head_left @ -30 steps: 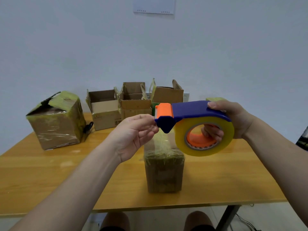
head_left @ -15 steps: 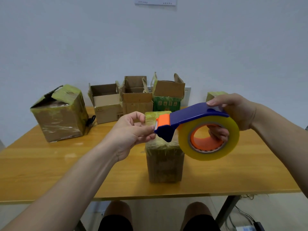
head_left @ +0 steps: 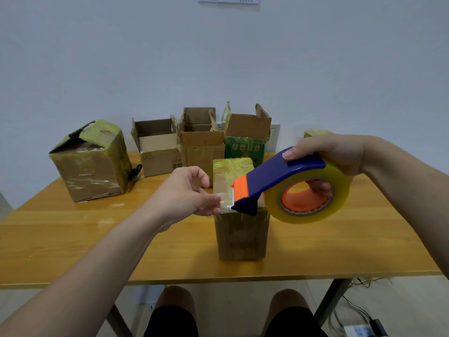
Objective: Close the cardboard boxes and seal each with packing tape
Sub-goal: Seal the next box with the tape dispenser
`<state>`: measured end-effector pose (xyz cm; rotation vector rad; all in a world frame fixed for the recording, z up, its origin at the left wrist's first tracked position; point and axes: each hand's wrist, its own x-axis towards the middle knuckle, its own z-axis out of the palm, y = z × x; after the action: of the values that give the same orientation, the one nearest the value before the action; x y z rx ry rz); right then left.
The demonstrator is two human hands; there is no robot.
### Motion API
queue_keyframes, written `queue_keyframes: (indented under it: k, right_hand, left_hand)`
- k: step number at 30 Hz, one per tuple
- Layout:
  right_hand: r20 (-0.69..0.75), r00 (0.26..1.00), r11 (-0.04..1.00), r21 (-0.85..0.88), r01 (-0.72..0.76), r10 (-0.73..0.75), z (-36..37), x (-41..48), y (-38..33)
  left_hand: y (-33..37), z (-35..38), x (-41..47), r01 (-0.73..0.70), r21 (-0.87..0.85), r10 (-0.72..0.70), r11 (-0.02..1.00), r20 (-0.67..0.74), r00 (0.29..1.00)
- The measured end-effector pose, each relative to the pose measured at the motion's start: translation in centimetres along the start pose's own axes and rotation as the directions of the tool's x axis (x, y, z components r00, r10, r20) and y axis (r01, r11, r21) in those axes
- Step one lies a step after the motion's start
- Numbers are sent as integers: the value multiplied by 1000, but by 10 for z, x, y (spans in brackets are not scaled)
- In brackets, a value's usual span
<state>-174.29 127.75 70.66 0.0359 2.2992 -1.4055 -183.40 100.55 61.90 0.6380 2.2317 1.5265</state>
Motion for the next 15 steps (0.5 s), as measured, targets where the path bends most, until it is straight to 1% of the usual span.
queue_keyframes:
  k: [3,6,12,15]
  right_hand:
    - [-9,1000,999,-36,-15,15,2,2,-5]
    - [-21,999,998,-46,-47,46,4,3,-9]
    - [-52,993,991,-77,-107,103,7,10,-13]
    - [-60,990,987,-90,-133,128,6,16,-16]
  left_hand:
    - [-1,2,2,5,80,-3,997,-22,1000]
    - [-2,5,5,-24,200,33,979,-39,999]
    - [5,8,16,-47,434,60,900,-17,998]
    - [7,7,17,-61,517,82,854,-18,996]
